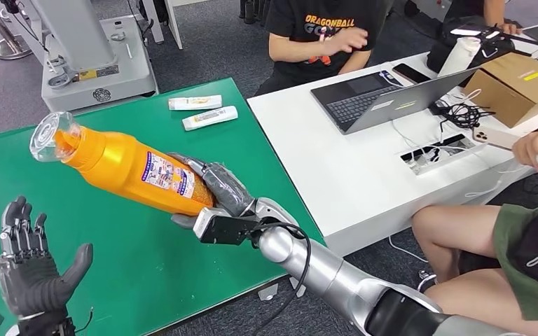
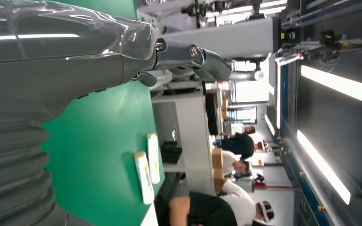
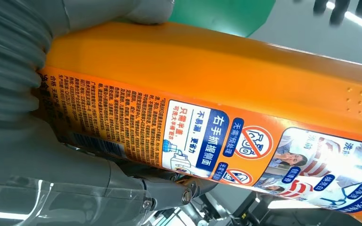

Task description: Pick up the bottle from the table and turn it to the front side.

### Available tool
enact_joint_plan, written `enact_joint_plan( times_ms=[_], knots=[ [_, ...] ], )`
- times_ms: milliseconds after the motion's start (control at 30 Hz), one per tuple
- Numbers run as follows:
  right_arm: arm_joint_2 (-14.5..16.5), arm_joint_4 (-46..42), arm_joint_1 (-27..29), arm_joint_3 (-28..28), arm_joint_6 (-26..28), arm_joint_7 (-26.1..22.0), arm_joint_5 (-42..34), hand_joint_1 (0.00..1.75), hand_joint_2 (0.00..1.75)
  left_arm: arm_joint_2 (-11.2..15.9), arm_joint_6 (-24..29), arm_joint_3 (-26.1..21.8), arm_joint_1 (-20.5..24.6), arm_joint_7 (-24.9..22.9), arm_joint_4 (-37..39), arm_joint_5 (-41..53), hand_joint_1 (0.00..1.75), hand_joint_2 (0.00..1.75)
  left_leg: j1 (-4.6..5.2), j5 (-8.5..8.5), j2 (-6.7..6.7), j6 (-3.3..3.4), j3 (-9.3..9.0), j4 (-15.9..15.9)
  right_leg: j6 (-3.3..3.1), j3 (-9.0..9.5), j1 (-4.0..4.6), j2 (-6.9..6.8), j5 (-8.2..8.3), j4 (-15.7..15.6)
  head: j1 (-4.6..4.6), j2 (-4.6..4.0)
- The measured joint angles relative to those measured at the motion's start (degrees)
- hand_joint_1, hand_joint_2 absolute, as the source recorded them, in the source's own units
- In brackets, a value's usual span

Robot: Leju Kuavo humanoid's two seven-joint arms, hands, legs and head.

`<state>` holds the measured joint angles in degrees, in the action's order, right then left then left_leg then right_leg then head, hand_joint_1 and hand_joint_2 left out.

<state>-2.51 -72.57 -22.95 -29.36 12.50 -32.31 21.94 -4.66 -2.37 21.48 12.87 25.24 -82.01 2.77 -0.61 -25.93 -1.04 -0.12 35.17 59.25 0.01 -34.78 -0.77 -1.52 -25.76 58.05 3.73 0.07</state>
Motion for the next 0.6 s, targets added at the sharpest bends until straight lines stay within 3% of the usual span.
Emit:
enact_joint_plan(
  times_ms=[600],
  knots=[
    [1.6,8.7,-2.4,-3.9,-1.2,-0.2,-0.7,1.75,1.75,-3.6,-6.3,2.9,5.5,-2.1,2.0,-4.1,0.00,1.75,0.00,0.00,-0.02,0.00,0.01,0.0,0.00,-0.01,0.00,0.03,0.01,0.0,-0.01,0.00]
  ],
)
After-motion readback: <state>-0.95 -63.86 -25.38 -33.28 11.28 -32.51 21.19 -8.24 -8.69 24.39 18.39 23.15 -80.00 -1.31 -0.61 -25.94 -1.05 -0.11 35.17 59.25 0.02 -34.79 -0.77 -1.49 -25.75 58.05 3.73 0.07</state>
